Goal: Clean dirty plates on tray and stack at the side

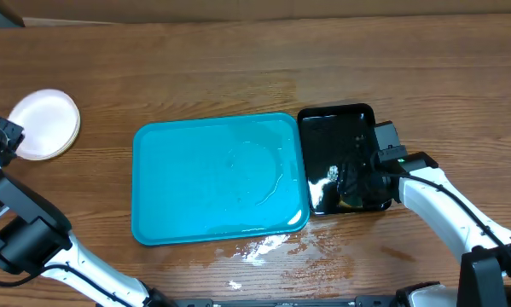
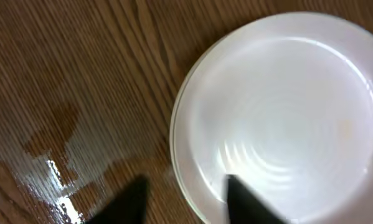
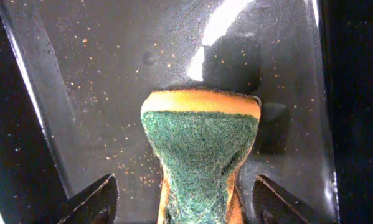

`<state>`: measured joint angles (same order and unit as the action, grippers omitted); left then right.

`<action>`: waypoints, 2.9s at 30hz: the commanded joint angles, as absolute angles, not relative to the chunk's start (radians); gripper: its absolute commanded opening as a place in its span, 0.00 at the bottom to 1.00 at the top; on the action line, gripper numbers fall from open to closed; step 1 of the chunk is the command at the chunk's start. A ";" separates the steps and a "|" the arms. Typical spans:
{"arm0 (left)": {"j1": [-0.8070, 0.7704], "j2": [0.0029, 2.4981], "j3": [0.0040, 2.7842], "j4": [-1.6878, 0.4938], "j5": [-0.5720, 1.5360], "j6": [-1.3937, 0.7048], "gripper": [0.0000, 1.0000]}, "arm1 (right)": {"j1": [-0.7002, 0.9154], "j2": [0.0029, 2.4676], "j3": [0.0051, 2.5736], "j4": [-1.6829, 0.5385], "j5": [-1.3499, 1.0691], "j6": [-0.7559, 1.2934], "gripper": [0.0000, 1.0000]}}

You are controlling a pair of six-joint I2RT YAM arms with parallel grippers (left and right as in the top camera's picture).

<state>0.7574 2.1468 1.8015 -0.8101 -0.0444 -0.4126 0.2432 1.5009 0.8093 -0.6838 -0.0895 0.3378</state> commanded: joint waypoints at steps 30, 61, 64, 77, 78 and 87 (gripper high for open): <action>0.102 1.985 1.876 -0.971 0.397 -0.337 1.00 | 0.247 1.416 1.073 -0.727 -0.088 0.261 1.00; 0.063 1.985 1.877 -0.971 0.351 -0.337 1.00 | 0.027 0.036 0.213 0.207 0.057 0.232 1.00; 0.063 1.985 1.877 -0.971 0.351 -0.337 1.00 | 0.035 0.036 0.138 0.281 0.057 0.232 1.00; 0.063 1.985 1.877 -0.971 0.351 -0.337 1.00 | 0.034 0.002 0.007 0.127 0.027 0.234 1.00; 0.063 1.985 1.877 -0.971 0.351 -0.337 1.00 | 0.034 0.002 0.007 0.073 0.020 0.234 1.00; 0.063 1.985 1.877 -0.971 0.351 -0.337 1.00 | 0.033 0.002 0.007 -0.084 -0.036 0.018 1.00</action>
